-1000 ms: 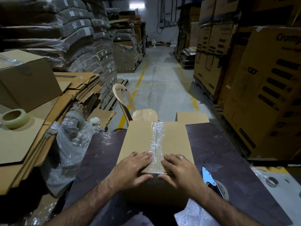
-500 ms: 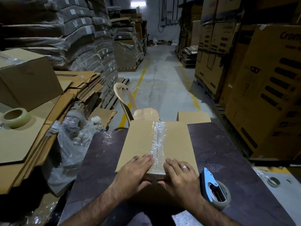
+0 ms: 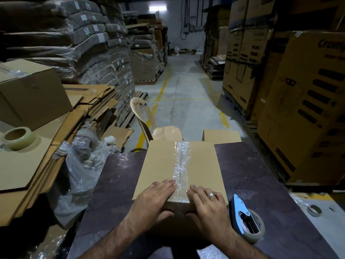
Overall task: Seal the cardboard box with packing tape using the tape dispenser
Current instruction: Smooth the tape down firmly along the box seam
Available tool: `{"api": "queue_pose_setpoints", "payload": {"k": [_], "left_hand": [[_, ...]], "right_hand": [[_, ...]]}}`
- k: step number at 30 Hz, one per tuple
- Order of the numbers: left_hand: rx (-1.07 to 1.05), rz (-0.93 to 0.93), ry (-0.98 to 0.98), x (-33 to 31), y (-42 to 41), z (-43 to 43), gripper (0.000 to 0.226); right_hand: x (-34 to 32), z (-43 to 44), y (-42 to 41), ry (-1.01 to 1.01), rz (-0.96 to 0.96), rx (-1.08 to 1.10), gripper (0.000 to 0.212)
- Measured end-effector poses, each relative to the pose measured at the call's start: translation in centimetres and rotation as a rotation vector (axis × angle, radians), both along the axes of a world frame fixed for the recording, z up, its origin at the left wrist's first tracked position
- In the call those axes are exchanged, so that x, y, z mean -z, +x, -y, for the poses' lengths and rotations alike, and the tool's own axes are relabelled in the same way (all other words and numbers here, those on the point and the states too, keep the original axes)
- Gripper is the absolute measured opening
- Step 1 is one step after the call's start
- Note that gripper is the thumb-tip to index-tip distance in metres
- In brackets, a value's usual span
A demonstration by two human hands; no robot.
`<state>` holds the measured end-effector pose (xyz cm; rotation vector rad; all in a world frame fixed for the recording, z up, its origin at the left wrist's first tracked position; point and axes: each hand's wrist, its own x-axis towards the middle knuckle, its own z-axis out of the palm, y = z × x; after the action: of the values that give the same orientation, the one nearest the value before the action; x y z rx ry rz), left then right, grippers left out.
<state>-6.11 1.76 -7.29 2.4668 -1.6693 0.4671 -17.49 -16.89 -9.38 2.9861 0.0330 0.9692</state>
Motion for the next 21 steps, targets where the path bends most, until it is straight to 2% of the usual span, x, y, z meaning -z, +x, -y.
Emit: {"api": "queue_pose_setpoints", "payload": {"k": [5,9,21], "left_hand": [[-0.003,0.007,-0.075,0.60,0.11,0.14,0.085],[-0.021,-0.005,-0.117,0.82,0.08,0.02,0.063],[-0.007,-0.113,-0.209,0.56,0.18,-0.26,0.043]], "right_hand": [[0.19,0.28,0.30,0.007,0.035,-0.003,0.061],[-0.32,0.64,0.70,0.031,0.103,-0.014,0.039],[-0.61,-0.07,0.43,0.081,0.178,0.015,0.031]]}}
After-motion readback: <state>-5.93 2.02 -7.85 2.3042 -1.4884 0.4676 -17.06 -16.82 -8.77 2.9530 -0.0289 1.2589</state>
